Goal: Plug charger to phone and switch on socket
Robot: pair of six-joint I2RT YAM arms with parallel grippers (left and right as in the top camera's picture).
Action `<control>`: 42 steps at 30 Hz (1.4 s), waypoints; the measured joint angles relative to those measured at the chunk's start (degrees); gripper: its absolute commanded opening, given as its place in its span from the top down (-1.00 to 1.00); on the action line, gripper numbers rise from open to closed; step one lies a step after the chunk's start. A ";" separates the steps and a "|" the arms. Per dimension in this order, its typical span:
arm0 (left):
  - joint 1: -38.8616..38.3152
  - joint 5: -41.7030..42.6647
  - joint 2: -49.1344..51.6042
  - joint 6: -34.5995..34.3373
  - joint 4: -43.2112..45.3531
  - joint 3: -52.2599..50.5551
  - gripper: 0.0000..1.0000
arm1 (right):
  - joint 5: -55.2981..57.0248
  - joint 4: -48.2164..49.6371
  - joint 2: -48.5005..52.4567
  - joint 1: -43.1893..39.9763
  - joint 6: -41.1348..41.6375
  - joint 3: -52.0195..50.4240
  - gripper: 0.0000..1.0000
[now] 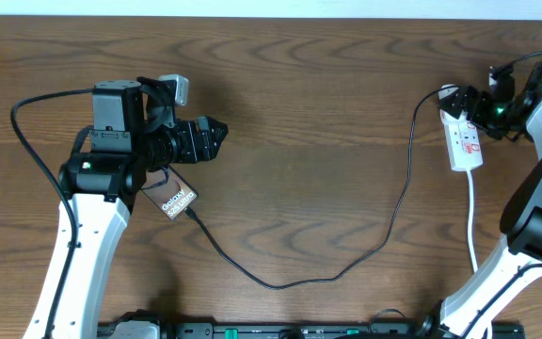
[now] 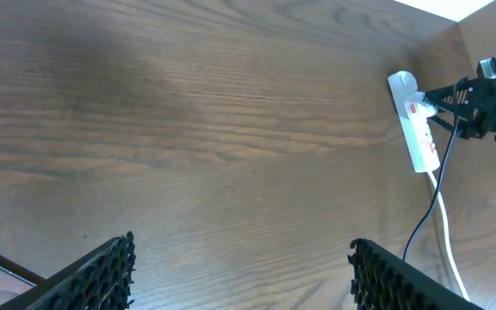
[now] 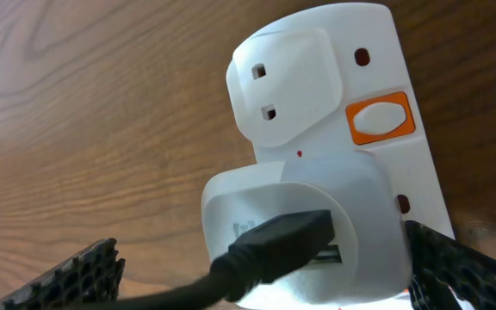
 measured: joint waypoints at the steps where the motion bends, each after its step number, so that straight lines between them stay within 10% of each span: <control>1: 0.00 0.00 0.00 0.00 0.00 0.00 -0.57 | 0.35 -0.04 -0.02 0.13 0.44 0.04 -0.98; 42: 0.00 0.00 0.00 0.00 -1.70 0.00 -0.58 | 8.00 -8.63 0.00 1.81 -2.10 4.17 -0.99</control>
